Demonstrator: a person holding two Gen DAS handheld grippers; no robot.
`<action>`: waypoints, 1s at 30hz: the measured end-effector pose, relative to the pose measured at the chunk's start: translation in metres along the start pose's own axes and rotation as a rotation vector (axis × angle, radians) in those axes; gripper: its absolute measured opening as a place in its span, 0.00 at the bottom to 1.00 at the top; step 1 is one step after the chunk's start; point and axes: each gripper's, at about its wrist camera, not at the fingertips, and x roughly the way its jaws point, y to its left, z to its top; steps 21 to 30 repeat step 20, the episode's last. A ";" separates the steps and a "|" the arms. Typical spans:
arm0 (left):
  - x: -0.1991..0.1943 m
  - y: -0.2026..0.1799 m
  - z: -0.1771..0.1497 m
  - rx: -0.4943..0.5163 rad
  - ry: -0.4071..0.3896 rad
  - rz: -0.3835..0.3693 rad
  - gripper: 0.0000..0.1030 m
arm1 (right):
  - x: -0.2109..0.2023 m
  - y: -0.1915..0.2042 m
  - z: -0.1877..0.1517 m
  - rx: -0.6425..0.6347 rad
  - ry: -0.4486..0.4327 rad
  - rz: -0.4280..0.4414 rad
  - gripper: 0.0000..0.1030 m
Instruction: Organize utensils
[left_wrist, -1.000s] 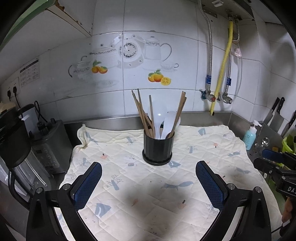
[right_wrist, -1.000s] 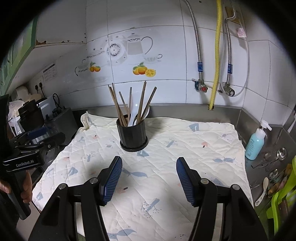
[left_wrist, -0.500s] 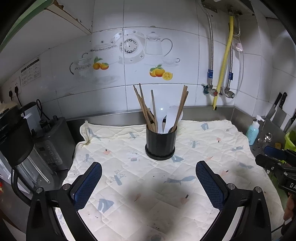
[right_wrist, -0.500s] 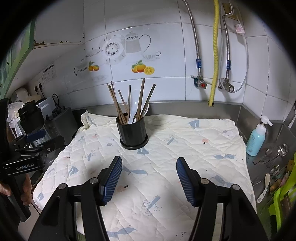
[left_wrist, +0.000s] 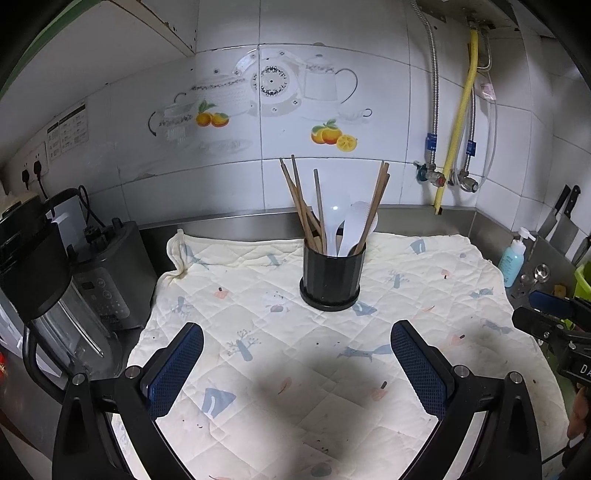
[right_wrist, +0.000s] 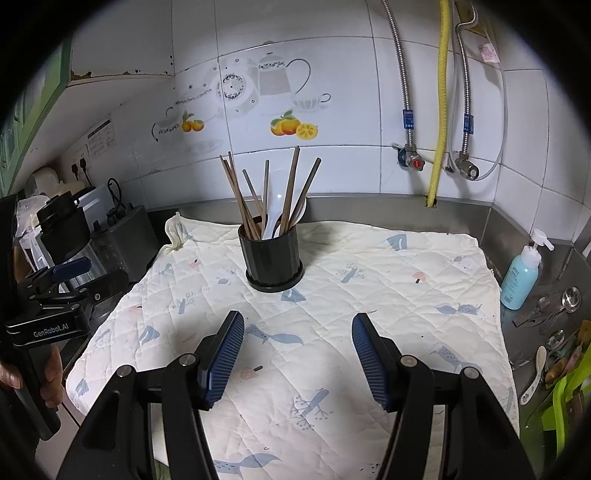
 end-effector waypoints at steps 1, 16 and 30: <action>0.000 0.001 0.000 -0.001 0.002 0.000 1.00 | 0.001 0.000 0.000 0.000 0.002 0.002 0.65; 0.001 0.004 -0.001 -0.019 0.001 0.006 1.00 | 0.003 0.005 -0.002 -0.006 0.009 0.009 0.65; 0.000 0.005 -0.002 -0.016 -0.001 0.005 1.00 | 0.003 0.006 -0.002 -0.005 0.010 0.009 0.65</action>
